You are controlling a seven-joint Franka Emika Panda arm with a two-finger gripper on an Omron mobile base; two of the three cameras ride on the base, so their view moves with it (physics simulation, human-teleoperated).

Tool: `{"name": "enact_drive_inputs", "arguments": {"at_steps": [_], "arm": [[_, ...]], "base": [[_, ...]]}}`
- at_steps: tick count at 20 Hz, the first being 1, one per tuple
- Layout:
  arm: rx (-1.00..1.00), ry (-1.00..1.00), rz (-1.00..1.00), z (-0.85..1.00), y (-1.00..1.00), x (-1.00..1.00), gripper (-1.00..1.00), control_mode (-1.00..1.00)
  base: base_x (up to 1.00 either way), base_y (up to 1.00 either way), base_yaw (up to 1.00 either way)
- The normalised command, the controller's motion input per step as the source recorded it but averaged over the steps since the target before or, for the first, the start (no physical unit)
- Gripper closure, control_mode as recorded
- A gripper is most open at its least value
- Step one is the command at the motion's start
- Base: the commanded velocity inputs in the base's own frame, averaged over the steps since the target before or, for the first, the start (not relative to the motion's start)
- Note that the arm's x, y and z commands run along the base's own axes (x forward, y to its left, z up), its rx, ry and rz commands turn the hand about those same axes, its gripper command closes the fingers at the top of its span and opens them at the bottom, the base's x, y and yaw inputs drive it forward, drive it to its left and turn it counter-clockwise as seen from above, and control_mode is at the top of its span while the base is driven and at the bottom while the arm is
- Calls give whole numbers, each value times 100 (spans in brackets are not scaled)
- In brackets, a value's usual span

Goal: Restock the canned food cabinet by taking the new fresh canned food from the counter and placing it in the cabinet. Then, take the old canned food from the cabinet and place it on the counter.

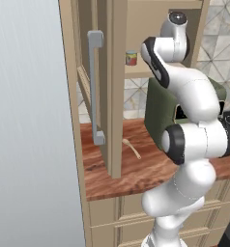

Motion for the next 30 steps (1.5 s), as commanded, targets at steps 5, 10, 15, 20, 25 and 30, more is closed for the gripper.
{"name": "enact_drive_inputs", "arguments": {"at_steps": [5,10,15,20,25,30], "arm": [[0,-7,0,-21,1,40,-100,-100],[0,-8,0,-16,0,53,-100,-100],[0,-7,0,-3,0,21,-100,-100],[0,-6,0,4,0,-30,-100,-100],[0,-15,0,11,2,-67,-100,-100],[0,-28,6,27,37,-100,-100,-100]], "base": [[0,0,0],[0,0,0],[0,0,0],[0,0,0],[0,0,0],[0,0,0]]}}
